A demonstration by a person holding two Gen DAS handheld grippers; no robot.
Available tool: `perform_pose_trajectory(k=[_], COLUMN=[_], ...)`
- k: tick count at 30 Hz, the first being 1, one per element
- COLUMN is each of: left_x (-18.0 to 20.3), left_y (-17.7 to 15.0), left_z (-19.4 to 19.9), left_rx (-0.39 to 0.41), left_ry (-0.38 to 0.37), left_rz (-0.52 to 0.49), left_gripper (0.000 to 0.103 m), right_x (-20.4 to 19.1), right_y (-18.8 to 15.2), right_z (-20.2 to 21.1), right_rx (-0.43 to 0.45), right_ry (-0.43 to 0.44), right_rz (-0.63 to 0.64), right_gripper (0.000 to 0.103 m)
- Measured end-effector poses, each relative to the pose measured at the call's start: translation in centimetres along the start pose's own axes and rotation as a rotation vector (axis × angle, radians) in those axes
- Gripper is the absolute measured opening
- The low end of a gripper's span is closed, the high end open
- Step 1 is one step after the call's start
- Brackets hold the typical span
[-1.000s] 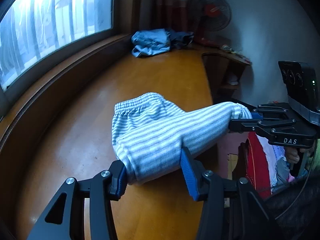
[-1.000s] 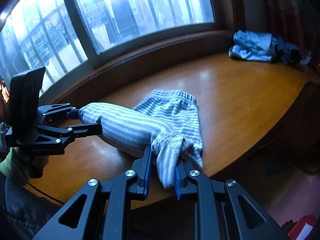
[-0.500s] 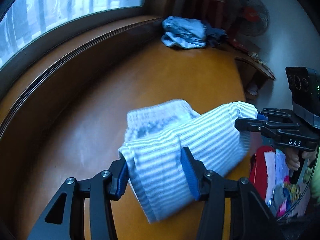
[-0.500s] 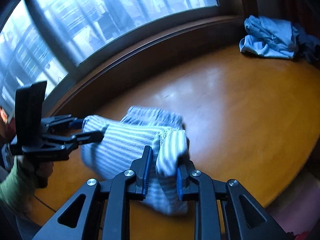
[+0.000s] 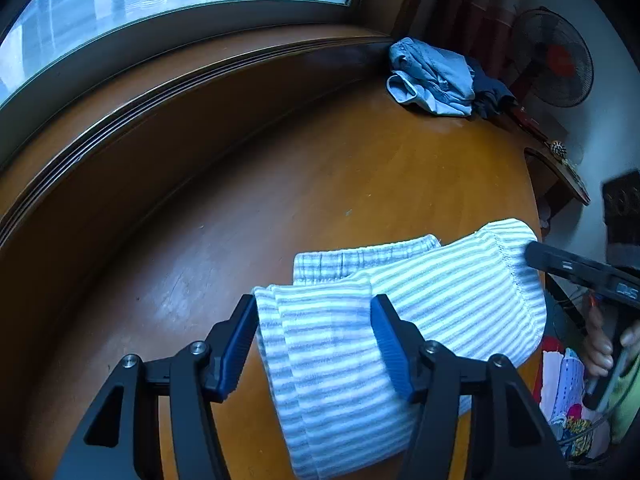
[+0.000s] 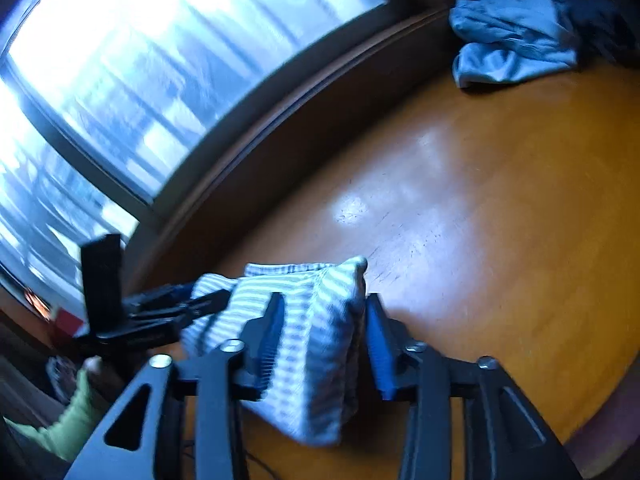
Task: Fold clothes
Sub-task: 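Roll the held end over toward the waistband and open the right gripper, then grasp the rolled pants bundle with the right gripper and press it flat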
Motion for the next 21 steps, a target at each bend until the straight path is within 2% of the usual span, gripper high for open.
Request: perform_pose_trajectory(k=[1,4,7,10,11,13,14,16,18,21], left_x=[0.0,-0.1,-0.1,-0.3,-0.3,-0.2,0.0,0.5,0.7,0.5], left_y=[0.0,-0.2,-0.7,-1.8,-2.3,-3.0,-3.3,-3.4,-2.8,-1.7], left_z=[0.1,1.0,2.5,3.5,3.6,3.3,3.2,3.0,3.5,3.8], left_rx=[0.0,-0.002,0.002,0.002,0.002,0.0,-0.001,-0.001,0.025,0.051], left_ry=[0.005,0.0,-0.004,0.031,0.041,0.04,0.03,-0.023,-0.015,-0.007], left_rz=[0.009,0.042,0.059,0.052,0.05,0.051,0.052,0.055,0.06,0.071], left_gripper=[0.057,0.056,0.055,0.065,0.067,0.066,0.059,0.028,0.02,0.018], right_x=[-0.1,-0.2,-0.3,-0.7,-0.7,-0.9,-1.2,-1.8,-3.0,-4.2], right_y=[-0.3,-1.4,-1.8,-2.4,-2.6,-3.0,-3.2,-3.3,-2.7,-1.1], right_z=[0.4,-0.4,-1.8,-2.6,-2.8,-3.1,-3.4,-3.2,-2.4,-1.2], right_rx=[0.008,-0.062,-0.112,-0.128,-0.135,-0.142,-0.15,-0.143,-0.106,-0.057], right_ry=[0.01,0.019,-0.03,-0.029,-0.034,-0.034,-0.022,-0.011,0.019,0.058], right_rz=[-0.009,0.012,0.082,0.116,0.129,0.161,0.17,0.193,0.225,0.239], right_gripper=[0.052,0.052,0.052,0.052,0.05,0.035,0.019,0.01,0.009,0.009])
Point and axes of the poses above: each gripper's, at about its wrist camera, not at the fingertips, and z roughly against the way its jaws point, x to its right, y to its top, the point moved 7 cm from there along -z, roughly the way its jaws point, and after that the axes turned 15 degrees about y, right-handed, at the moved point
